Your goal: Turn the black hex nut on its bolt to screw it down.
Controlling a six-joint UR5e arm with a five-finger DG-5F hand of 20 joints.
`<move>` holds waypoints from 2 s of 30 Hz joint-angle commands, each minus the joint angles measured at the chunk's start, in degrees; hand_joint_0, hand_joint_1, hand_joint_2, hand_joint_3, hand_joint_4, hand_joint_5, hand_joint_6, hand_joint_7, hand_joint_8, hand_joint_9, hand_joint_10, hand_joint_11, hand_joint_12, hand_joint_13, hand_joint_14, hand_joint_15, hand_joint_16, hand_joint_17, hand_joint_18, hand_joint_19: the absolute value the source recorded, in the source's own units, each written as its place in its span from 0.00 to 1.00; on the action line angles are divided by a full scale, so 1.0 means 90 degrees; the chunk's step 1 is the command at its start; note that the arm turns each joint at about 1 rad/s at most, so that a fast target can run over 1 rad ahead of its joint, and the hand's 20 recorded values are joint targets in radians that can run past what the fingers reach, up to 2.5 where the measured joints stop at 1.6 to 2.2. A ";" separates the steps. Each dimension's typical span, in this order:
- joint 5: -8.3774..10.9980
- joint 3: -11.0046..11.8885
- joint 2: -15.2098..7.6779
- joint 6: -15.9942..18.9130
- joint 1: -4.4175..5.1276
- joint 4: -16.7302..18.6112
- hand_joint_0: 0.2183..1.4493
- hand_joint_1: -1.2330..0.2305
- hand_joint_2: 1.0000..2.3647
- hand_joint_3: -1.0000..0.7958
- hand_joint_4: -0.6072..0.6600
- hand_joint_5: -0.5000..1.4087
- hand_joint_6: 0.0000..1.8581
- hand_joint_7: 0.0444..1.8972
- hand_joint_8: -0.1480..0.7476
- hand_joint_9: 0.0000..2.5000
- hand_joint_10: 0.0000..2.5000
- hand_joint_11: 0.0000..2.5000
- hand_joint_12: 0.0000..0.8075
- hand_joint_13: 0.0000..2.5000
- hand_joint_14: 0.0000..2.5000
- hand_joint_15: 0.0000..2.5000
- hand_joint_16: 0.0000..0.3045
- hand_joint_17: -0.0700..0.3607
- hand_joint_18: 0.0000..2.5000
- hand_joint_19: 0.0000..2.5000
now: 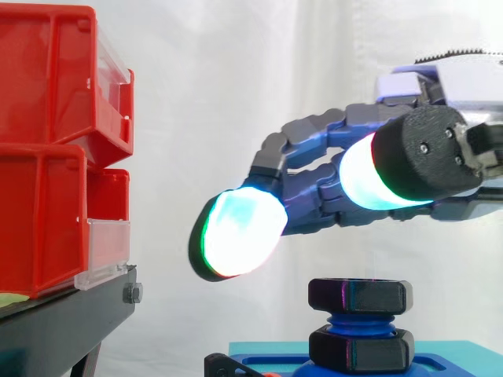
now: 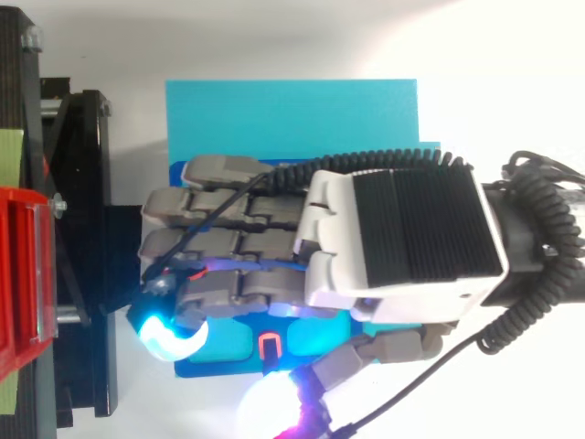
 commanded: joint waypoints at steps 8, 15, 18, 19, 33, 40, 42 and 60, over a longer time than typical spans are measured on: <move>-0.0266 0.0075 -0.0057 -0.0231 -0.0035 -0.0245 0.23 0.53 0.00 0.28 0.56 0.16 0.27 0.48 0.42 0.12 0.00 0.01 0.33 0.07 0.00 0.00 0.13 0.38 0.00 0.00; -0.0441 0.0075 -0.0057 -0.0524 -0.0054 -0.0528 0.23 0.53 0.00 0.28 0.59 0.16 0.27 0.53 0.42 0.12 0.00 0.02 0.32 0.07 0.00 0.00 0.13 0.37 0.00 0.00; -0.0520 0.0075 -0.0057 -0.0533 -0.0113 -0.0606 0.23 0.53 0.00 0.28 0.59 0.16 0.27 0.54 0.42 0.13 0.00 0.02 0.32 0.07 0.00 0.00 0.13 0.37 0.00 0.00; -0.0539 0.0075 -0.0057 -0.0543 -0.0132 -0.0596 0.23 0.53 0.00 0.28 0.59 0.16 0.27 0.53 0.42 0.13 0.00 0.03 0.32 0.07 0.00 0.00 0.13 0.37 0.00 0.00; -0.0754 0.0163 -0.0057 -0.0856 -0.0289 -0.0528 0.23 0.52 0.00 0.28 0.60 0.16 0.27 0.53 0.42 0.13 0.00 0.04 0.31 0.08 0.00 0.00 0.12 0.36 0.00 0.00; -0.0803 0.0202 -0.0057 -0.0944 -0.0328 -0.0538 0.23 0.53 0.00 0.28 0.61 0.16 0.27 0.54 0.43 0.13 0.00 0.05 0.31 0.07 0.00 0.00 0.12 0.36 0.00 0.00; -0.0852 0.0202 -0.0057 -0.0944 -0.0357 -0.0538 0.23 0.53 0.00 0.28 0.61 0.16 0.27 0.53 0.43 0.14 0.00 0.05 0.31 0.08 0.00 0.00 0.12 0.36 0.00 0.00; -0.1438 0.0202 -0.0057 -0.1110 -0.0679 -0.0547 0.24 0.52 0.00 0.28 0.63 0.16 0.31 0.46 0.43 0.14 0.00 0.06 0.31 0.09 0.00 0.00 0.12 0.36 0.02 0.00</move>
